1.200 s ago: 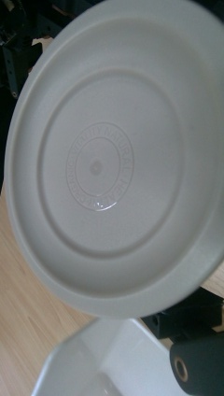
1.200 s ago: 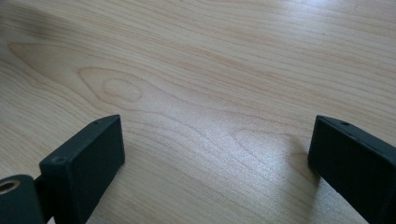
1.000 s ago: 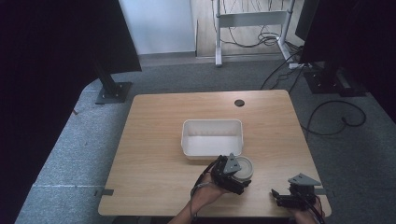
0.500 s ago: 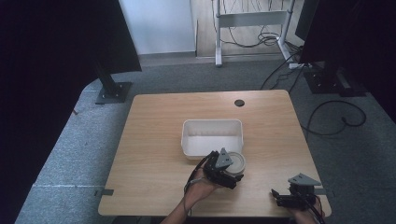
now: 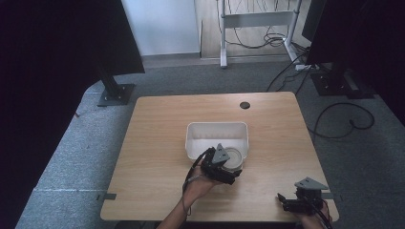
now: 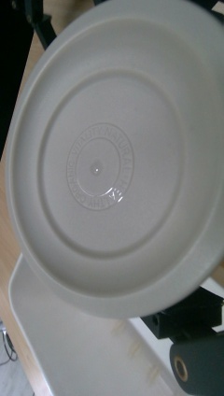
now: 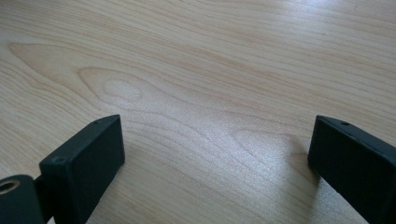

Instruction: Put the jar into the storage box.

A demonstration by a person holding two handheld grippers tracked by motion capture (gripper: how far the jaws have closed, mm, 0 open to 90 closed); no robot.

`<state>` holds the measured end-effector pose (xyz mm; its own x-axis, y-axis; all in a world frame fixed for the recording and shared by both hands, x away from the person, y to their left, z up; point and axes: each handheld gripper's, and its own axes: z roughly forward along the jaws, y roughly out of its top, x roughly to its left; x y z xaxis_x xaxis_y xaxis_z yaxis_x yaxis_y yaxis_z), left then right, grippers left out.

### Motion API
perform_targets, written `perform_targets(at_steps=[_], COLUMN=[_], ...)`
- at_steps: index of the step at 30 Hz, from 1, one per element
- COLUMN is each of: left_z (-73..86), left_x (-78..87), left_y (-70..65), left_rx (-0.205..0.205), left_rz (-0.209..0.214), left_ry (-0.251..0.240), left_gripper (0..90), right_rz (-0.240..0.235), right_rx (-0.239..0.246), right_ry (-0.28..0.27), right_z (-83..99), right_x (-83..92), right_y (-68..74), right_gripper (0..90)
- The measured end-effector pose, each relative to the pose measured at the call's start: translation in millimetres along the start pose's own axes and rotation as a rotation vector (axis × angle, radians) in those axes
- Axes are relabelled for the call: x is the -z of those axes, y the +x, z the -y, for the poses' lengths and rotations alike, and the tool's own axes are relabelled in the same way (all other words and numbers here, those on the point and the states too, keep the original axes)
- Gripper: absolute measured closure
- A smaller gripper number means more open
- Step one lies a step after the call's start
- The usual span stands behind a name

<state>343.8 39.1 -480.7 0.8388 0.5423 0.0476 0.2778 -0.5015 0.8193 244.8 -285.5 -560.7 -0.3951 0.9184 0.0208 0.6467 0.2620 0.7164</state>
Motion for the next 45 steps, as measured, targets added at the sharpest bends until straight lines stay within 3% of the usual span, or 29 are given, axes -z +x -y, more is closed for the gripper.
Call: perform_targets(at_steps=[13, 26, 36, 45], left_z=[2.6, 9.7, 15.7, 21.5], left_x=[6.9, 1.2, -10.8, -25.0], left_y=[33.0, 55.7, 60.8, 58.6], left_rx=[0.073, 0.146, 0.189, 0.207], left_rz=[-0.093, -0.162, -0.226, -0.254], left_ry=[-0.016, -0.033, -0.032, -0.022], left_gripper=[10.1, 10.1, 10.1, 10.1], right_rz=[0.000, 0.001, 0.000, 0.000], right_rx=[0.000, 0.001, 0.001, 0.001], right_ry=[-0.001, -0.001, -0.001, -0.001], right_z=[0.0, -0.1, -0.1, 0.0], right_x=[-0.1, -0.1, -0.2, -0.2], right_y=[0.0, 0.0, -0.1, -0.1], right_gripper=[3.4, 3.4, 3.4, 3.4])
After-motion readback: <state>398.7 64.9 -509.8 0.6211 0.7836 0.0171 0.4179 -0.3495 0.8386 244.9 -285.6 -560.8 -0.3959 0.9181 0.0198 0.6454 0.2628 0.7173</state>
